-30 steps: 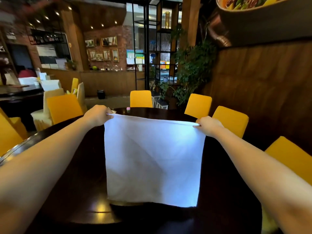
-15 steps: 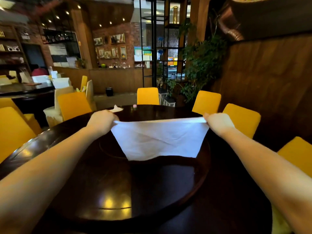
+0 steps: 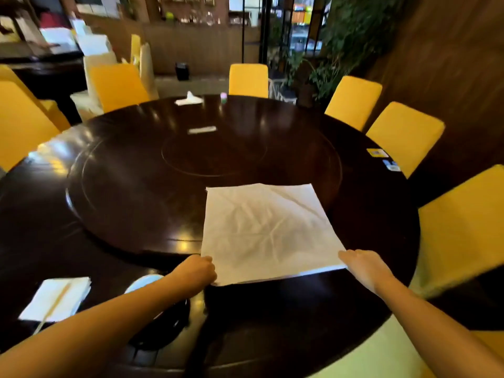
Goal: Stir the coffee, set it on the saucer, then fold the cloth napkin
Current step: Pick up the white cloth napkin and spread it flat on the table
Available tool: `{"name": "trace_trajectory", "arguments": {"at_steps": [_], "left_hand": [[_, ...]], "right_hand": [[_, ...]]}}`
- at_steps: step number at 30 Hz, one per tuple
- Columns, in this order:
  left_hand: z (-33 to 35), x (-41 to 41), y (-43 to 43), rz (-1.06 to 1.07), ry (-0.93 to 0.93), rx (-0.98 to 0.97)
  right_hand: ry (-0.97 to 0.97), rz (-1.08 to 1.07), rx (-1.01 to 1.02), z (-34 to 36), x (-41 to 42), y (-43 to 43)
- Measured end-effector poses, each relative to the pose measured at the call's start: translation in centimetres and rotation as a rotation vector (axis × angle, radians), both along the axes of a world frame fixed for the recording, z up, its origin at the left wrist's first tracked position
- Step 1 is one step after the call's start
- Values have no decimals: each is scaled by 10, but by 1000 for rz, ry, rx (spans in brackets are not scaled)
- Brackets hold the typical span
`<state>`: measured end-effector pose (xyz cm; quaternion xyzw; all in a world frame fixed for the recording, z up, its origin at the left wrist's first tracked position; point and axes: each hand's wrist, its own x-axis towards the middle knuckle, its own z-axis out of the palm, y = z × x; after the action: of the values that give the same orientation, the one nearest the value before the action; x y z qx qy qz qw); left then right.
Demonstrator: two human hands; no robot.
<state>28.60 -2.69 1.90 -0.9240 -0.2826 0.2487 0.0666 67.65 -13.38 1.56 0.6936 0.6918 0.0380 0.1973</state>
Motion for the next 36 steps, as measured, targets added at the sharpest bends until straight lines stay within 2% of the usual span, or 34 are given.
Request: {"name": "trace_trajectory", "arguments": {"at_steps": [7, 10, 16, 18, 21, 23, 25, 29, 32, 36], "left_hand": [[-47, 17, -77, -5, 67, -110], [-62, 18, -100, -6, 91, -174], [-58, 13, -105, 6, 115, -205], [-60, 12, -102, 62, 16, -194], [-74, 19, -97, 165, -494, -51], [-90, 27, -97, 370, -632, -7], [-110, 35, -105, 577, -614, -51], [-141, 32, -123, 663, -623, 0], [-145, 31, -122, 677, -613, 13], [-148, 31, -122, 683, -603, 26]], "right_hand": [[57, 30, 4, -61, 13, -62], [62, 63, 60, -61, 4, -83], [150, -115, -27, -72, -12, -100], [270, -168, -85, -72, -24, -99], [550, -159, 17, -80, -67, -88], [633, -104, 117, -95, -113, -70], [680, -47, 36, -113, -164, -49], [589, 20, -18, -126, -220, -35], [541, 60, 71, -136, -189, -37], [469, -39, 153, -148, -111, -35]]}}
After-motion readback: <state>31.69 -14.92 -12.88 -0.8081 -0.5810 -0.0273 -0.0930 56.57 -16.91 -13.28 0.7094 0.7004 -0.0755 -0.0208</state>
